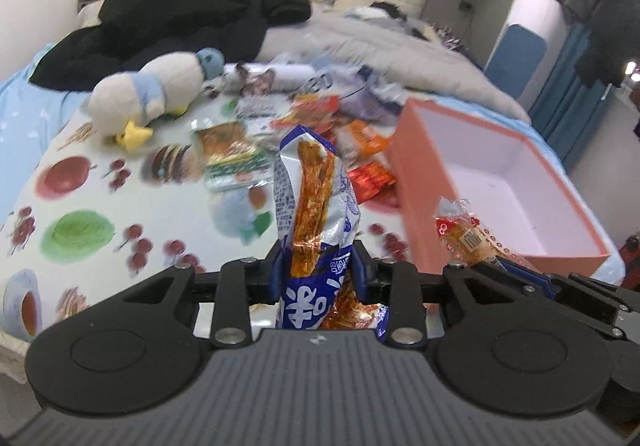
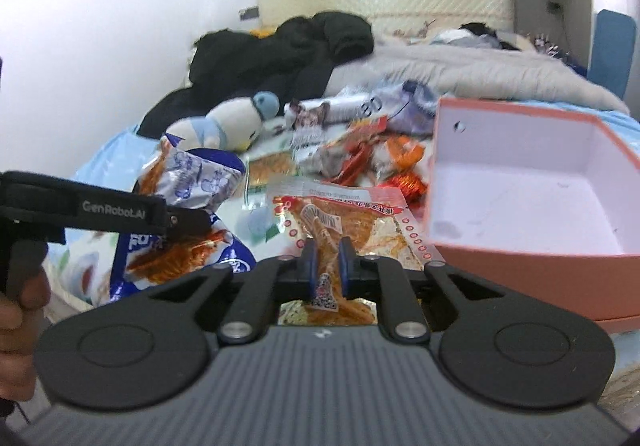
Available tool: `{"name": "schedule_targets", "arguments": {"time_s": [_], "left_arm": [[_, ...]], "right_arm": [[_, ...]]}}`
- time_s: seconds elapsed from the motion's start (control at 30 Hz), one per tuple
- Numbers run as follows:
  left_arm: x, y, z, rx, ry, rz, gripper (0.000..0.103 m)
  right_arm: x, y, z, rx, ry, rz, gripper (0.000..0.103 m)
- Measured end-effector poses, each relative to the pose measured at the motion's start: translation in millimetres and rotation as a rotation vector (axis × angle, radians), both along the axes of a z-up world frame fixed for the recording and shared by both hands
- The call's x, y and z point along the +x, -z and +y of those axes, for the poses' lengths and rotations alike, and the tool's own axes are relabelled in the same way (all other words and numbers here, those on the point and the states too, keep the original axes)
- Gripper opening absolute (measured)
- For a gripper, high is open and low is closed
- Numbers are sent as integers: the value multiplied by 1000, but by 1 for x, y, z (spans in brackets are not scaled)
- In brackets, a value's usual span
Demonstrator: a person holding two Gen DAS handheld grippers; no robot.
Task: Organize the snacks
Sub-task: 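Carry both packets over the pink box and open both grippers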
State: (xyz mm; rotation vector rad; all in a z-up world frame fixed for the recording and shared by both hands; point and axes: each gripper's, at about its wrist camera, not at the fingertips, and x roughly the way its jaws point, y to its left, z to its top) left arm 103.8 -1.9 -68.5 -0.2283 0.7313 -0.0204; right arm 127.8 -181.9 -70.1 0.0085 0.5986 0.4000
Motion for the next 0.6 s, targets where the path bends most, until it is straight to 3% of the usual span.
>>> {"name": "schedule_targets", "arguments": {"time_s": [0.3, 0.6], "left_arm": [[-5, -26, -46, -37, 115, -53, 38], [7, -34, -102, -75, 238, -67, 38]], "right_arm": [[-16, -30, -37, 28, 100, -33, 14], [-24, -37, -94, 27, 249, -33, 14]]}}
